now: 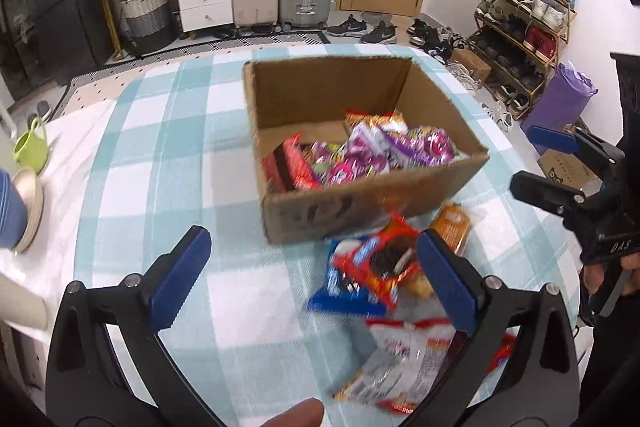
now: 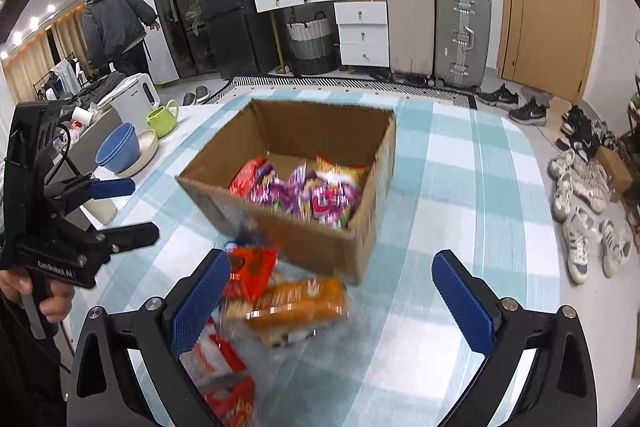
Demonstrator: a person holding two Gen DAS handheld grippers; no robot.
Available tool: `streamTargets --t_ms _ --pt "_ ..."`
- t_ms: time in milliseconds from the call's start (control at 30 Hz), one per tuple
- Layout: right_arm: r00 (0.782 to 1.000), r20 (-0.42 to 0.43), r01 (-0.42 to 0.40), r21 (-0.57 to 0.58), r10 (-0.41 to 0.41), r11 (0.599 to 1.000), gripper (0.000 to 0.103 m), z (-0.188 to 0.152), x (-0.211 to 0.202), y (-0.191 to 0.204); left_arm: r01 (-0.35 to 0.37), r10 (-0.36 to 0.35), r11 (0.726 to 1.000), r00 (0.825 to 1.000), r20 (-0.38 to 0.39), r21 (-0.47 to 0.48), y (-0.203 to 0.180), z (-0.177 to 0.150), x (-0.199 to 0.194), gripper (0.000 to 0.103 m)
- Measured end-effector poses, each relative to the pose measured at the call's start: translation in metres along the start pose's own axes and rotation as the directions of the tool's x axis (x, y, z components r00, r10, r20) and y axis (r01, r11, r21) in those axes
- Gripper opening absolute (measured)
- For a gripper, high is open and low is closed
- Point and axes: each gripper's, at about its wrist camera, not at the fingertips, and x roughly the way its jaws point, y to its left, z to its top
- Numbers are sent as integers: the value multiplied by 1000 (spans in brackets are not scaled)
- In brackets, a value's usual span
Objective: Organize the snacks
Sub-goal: 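Move both tools back to the pile, right tool toward the red chip bag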
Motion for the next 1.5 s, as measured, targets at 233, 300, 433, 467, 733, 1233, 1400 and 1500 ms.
streamTargets --t_ms 233,300,433,467,733,1233,1400,1500 --pt "999 -30 13 34 -12 999 102 -34 -14 3 0 0 999 1000 -5 -33 12 -30 -16 102" --pt "999 -38 12 45 -10 999 102 -40 -16 5 -4 3 999 1000 -11 -38 14 -40 -20 102" --pt "999 -52 5 63 -2 998 102 -57 -21 9 -8 7 999 1000 -17 -35 12 -51 -25 102" --pt "998 -57 4 65 0 998 102 -61 -22 10 -8 7 999 1000 -18 -34 12 -57 -27 102" --pt "997 -73 -15 68 20 998 102 -82 -27 24 -7 6 1000 999 -41 -17 2 -79 -27 102" --pt "987 -139 -66 86 77 994 102 -117 -17 45 19 -18 1000 996 -82 10 -16 -101 -13 102" --pt "981 -166 -86 80 98 993 102 -125 -9 53 31 -28 999 994 -102 26 -22 -107 -7 102" --pt "975 -184 -107 85 121 991 102 -129 -3 56 36 -32 999 993 -113 32 -24 -109 -3 102"
